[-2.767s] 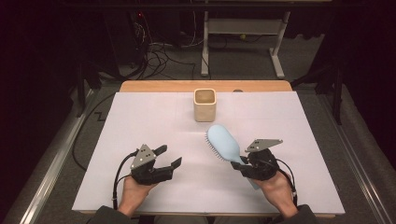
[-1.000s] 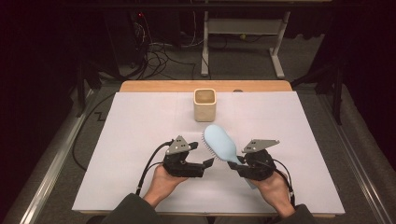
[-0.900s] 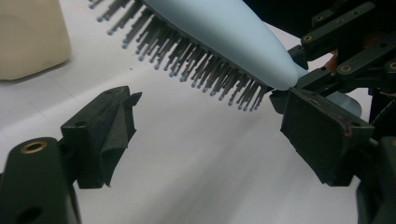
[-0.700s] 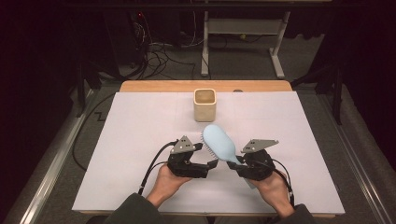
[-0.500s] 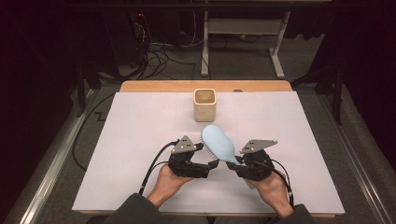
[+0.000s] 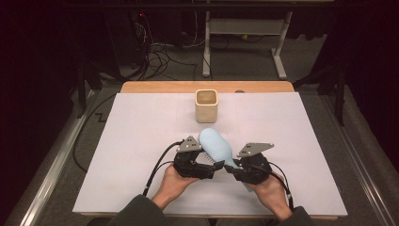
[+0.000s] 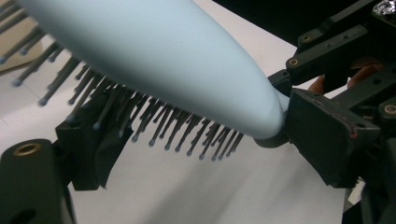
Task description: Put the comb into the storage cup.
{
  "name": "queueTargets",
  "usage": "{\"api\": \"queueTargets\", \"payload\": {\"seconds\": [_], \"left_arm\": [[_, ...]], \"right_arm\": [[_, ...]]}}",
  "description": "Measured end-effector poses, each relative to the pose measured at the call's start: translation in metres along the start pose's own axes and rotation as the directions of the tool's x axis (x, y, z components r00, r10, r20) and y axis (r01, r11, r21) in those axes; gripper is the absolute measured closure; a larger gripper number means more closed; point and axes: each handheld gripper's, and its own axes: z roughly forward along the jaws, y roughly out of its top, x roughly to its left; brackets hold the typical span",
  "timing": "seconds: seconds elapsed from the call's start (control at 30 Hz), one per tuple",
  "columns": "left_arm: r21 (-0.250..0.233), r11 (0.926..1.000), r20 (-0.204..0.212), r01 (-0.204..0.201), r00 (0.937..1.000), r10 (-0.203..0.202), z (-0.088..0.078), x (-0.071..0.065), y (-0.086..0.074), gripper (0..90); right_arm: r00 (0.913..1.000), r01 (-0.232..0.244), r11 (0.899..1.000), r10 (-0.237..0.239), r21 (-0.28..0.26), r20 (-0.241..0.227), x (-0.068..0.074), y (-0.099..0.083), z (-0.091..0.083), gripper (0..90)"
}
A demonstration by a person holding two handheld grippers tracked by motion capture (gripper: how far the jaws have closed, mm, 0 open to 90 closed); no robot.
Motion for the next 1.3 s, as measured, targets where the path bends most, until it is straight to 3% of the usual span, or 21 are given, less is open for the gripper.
{"api": "queueTargets", "payload": {"seconds": [0.63, 0.9, 1.23, 1.3], "left_arm": [[-0.030, 0.9979, 0.008, 0.057, 0.9984, -0.057, 0.007, -0.001, 0.008, 19.2], [-0.017, 0.9987, -0.007, 0.048, 0.9988, -0.048, 0.009, -0.001, 0.009, 23.2], [-0.007, 0.9973, 0.017, 0.074, 0.9972, -0.073, 0.007, -0.002, 0.013, 29.5], [-0.009, 0.9979, 0.020, 0.064, 0.9978, -0.064, 0.004, -0.004, 0.014, 31.1]], "right_arm": [[0.9998, 0.021, 1.000, -0.021, -0.002, -0.001, 0.009, 0.002, 0.006, 70.4], [0.9994, 0.035, 0.999, -0.035, 0.002, 0.002, 0.012, 0.002, 0.008, 70.4], [0.9987, 0.045, 0.999, -0.045, -0.002, 0.024, 0.012, 0.003, 0.005, 70.4], [0.9985, 0.047, 0.999, -0.047, -0.006, 0.028, 0.013, 0.003, 0.004, 70.4]]}}
